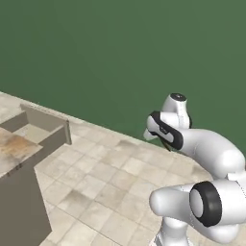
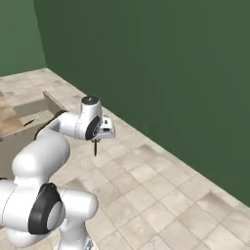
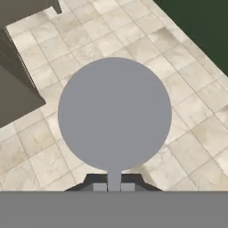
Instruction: Organize the utensils by type. Pick up the wooden spoons from the counter and place them in the open cabinet. Then pick up the metallic utensils from the counter and place them in the open drawer.
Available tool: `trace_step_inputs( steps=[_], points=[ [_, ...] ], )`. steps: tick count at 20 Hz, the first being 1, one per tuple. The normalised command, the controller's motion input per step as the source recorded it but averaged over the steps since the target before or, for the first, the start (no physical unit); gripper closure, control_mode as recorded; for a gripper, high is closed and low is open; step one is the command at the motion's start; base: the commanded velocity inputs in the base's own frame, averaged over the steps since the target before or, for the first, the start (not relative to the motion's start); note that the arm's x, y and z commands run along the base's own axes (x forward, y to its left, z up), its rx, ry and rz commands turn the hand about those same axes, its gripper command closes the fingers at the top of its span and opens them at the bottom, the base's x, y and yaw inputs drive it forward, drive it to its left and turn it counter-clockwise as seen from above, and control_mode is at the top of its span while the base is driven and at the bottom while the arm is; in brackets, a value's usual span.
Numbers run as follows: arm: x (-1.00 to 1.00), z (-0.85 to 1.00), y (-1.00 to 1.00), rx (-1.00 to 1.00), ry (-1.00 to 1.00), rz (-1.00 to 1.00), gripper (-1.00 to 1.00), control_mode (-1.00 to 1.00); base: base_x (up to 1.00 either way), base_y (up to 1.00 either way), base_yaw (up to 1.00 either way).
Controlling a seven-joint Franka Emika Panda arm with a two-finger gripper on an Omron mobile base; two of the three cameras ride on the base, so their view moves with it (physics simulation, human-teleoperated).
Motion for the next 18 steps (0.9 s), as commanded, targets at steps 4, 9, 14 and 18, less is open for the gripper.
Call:
trace_step_inputs(
  steps=[4,9,14,18],
  points=[
    [0.00,0.00,0.00,0.00,0.00,0.00,1.00,1.00,0.97,0.00,0.52],
    [0.00,0.00,0.00,0.00,0.00,0.00,1.00,1.00,0.85,-0.10,0.53],
    [0.00,0.00,0.00,0.00,0.00,0.00,1.00,1.00,0.62,-0.25,0.48],
    [0.00,0.00,0.00,0.00,0.00,0.00,1.00,1.00,0.36,-0.33,0.40]
  ],
)
